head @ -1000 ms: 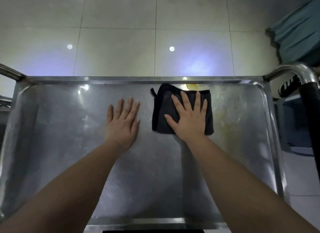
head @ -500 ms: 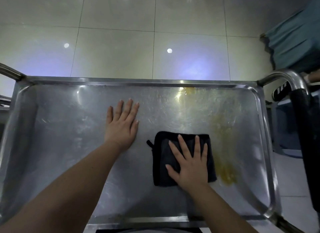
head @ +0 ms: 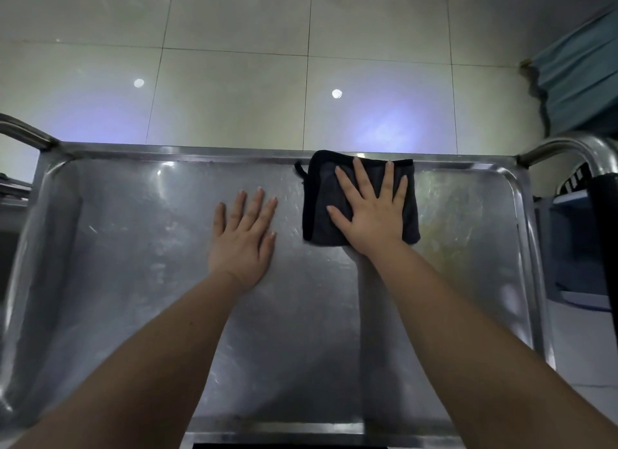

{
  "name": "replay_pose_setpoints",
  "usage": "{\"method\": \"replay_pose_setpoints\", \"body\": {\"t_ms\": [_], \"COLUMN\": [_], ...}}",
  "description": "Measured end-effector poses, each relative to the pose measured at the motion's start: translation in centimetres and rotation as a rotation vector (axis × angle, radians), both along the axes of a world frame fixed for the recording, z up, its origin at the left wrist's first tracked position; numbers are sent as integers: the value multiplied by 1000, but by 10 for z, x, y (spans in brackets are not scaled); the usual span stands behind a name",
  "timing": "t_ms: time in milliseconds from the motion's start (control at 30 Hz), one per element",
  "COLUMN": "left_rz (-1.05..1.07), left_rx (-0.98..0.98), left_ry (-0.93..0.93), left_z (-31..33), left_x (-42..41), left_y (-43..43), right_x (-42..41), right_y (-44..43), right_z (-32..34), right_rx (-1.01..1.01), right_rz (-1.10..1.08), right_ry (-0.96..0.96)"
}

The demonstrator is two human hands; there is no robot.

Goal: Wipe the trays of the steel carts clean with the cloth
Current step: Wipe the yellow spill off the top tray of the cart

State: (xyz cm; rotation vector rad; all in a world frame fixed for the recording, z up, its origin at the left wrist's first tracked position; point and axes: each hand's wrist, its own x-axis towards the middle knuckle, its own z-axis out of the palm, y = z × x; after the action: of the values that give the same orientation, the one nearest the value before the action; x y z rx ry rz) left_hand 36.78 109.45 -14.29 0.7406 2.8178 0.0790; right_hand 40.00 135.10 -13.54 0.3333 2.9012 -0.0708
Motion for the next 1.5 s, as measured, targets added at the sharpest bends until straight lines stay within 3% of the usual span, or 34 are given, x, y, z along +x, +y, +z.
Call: {"method": "replay_pose_setpoints", "body": {"t_ms": [467,667,800,1033,1167,1400,1500], "left_rz": [21,23,17,18,17,7,8], "left_rx": [-14,-11,-13,-8,-8,18,6], "left_ry": [-15,-13,2,14,24,11,13], "left_z": [1,1,-1,-3,-3,-4,-3], "left_x": [-1,0,0,-1,-1,-1,0], "left_y": [0,1,0,-1,-1,-1,-1], "right_x": [4,41,43,2,-6,55,66], "right_y": [10,85,83,-41,-24,97,108], "right_z": [0,1,2,0,0,2,3], "right_rx": [-16,-30,-46,-36,-43,-18,-33], "right_rz": [-60,-275,-369,-10,51,-303,-426], "right_ry": [-35,-21,-3,-3,-24,-38,-37]}}
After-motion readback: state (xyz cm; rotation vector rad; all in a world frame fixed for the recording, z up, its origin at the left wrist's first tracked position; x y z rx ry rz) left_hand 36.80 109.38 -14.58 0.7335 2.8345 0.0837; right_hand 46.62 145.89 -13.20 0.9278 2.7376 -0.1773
